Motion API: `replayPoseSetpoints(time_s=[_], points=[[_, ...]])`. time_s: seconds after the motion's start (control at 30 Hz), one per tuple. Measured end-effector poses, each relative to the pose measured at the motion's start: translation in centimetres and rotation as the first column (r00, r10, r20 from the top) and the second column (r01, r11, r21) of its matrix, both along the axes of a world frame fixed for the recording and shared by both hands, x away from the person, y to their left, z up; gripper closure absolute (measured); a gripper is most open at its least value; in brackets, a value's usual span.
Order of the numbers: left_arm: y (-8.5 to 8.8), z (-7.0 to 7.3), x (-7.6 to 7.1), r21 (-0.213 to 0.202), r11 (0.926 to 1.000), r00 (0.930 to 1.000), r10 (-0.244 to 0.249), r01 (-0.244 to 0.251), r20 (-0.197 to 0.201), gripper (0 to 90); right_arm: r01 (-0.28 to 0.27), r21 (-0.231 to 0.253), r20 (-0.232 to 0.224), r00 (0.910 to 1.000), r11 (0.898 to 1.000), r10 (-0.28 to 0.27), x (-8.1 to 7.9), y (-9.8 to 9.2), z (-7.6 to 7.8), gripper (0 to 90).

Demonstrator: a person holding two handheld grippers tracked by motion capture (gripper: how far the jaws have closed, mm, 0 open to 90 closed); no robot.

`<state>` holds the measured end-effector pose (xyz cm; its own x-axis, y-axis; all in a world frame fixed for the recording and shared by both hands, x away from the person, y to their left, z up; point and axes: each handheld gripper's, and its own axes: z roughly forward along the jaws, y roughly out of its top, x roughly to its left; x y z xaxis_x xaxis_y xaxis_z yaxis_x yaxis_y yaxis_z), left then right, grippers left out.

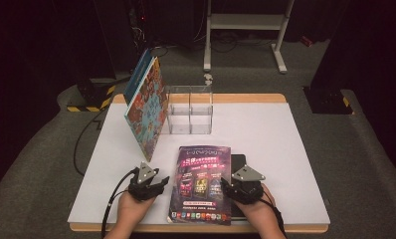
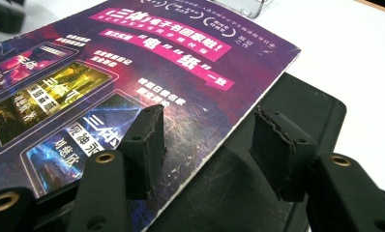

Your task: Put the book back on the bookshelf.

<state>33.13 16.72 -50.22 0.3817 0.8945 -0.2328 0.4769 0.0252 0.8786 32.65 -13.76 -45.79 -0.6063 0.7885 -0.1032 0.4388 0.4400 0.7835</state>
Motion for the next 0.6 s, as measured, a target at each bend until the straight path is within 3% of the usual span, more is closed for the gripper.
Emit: replayPoseSetpoints(time_s=[0.07,0.13,0.2,0.4,0.47,0.53,0.6], points=[[-0.5,-0.2,-0.1,0.031,0.9993,0.9998,-0.019,0.019,-0.007,47.9,-0.002,0.006,0.003,1.0,1.0,0.002,-0.1,-0.2,-0.1,45.0],[-0.9,0.0,-0.3,0.002,0.999,0.9989,-0.045,0.045,-0.012,47.8,-0.004,0.009,0.009,1.0,1.0,0.004,-0.1,-0.3,-0.1,45.0],[-1.3,-0.1,-0.4,0.003,0.9983,0.9982,-0.058,0.058,-0.016,49.2,-0.002,0.012,0.014,0.9999,1.0,0.002,-0.2,-0.4,-0.2,45.0],[-1.2,0.4,-0.3,-0.046,0.9971,0.998,-0.061,0.06,-0.018,49.5,0.0,0.018,0.019,0.9998,1.0,0.0,-0.3,-0.6,-0.2,45.0],[-0.6,0.8,-0.1,-0.077,0.996,0.9986,-0.047,0.046,-0.022,44.9,-0.001,0.016,0.019,0.9998,1.0,0.0,-0.3,-0.6,-0.2,45.0],[0.3,1.7,-0.2,-0.131,0.991,0.9996,-0.025,0.027,0.012,41.8,-0.003,0.011,0.021,0.9998,1.0,0.002,-0.3,-0.6,-0.2,45.1],[0.7,2.7,-0.6,-0.203,0.9789,0.9979,-0.013,0.026,0.064,36.2,-0.004,0.008,0.022,0.9997,1.0,0.004,-0.3,-0.5,-0.2,45.1]])
